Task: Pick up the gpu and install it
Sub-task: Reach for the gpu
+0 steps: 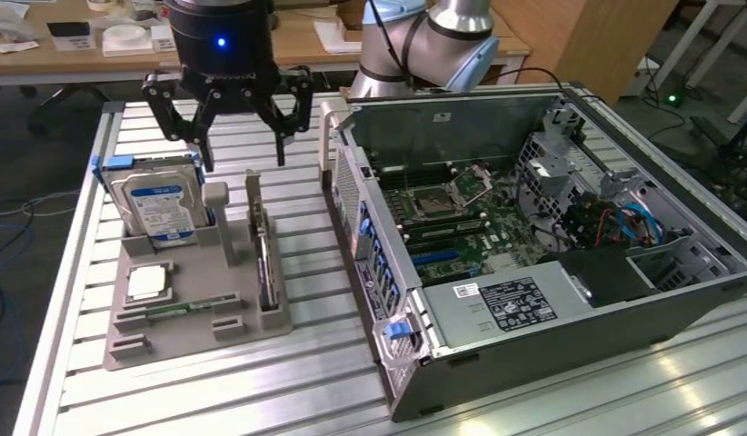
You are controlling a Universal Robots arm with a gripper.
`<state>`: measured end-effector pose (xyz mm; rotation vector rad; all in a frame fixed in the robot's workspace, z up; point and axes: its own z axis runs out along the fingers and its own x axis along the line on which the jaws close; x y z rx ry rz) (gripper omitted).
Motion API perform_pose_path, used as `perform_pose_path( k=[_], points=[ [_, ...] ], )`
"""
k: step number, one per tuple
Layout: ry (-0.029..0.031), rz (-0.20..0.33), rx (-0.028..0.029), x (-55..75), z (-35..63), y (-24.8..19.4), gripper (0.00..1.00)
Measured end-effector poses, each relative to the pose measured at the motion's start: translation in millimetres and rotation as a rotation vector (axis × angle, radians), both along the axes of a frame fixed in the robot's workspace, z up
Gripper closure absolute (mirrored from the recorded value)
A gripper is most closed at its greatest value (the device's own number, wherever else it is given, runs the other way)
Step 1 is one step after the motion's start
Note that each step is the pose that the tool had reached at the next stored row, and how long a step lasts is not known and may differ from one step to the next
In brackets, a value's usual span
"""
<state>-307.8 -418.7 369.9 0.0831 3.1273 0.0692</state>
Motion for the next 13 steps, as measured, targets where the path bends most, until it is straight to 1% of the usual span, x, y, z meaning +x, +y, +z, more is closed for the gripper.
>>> perform_pose_path(
  k=[4, 5, 8, 9, 13],
  points=[
    [0.0029, 0.004, -0.0001, 0.6, -7.1, -0.4, 0.24],
    [0.0035, 0.014, -0.0001, 0.6, -9.0, -0.4, 0.24],
    [0.0047, 0.068, -0.0002, 0.6, -14.1, -0.4, 0.24],
    [0.0052, 0.078, -0.0003, 0.7, -15.8, -0.5, 0.24],
    [0.0067, 0.079, -0.0002, 0.8, -23.2, -0.4, 0.24]
  ],
)
